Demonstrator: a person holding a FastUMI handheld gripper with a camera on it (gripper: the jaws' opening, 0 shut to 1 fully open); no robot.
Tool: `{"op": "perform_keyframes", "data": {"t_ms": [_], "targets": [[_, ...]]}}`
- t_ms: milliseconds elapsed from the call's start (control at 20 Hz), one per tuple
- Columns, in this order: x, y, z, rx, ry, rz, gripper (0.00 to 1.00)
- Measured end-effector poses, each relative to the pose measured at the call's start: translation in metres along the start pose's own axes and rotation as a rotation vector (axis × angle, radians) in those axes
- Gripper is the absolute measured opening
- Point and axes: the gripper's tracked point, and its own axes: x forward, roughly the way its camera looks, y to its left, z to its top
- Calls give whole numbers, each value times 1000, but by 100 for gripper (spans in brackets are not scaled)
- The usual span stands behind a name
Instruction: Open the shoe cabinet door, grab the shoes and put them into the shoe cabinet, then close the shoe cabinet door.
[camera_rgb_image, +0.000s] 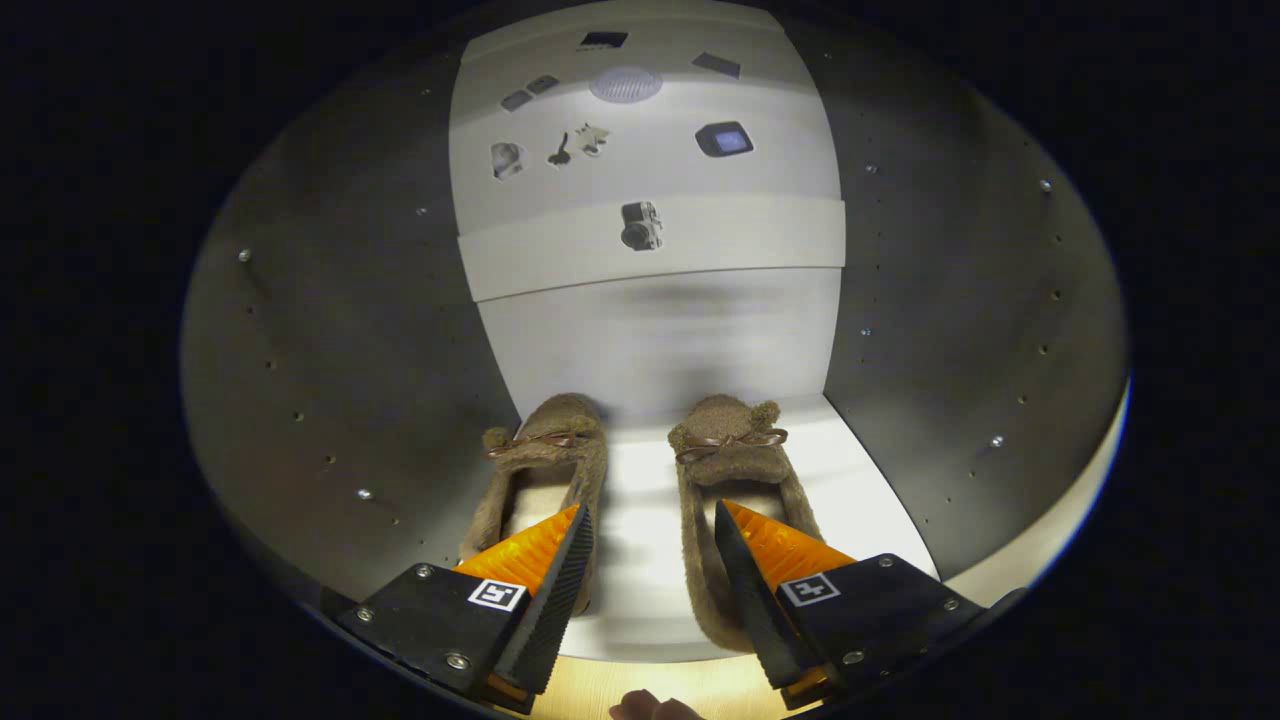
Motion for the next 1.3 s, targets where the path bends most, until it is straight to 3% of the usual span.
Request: {"op": "perform_keyframes", "data": {"t_ms": [350, 850, 1300], "targets": [[-86, 14, 5, -2, -124, -29, 86], [-208, 12, -20, 14, -197, -67, 93], [-329, -14, -64, 41, -239, 46, 93]]}}
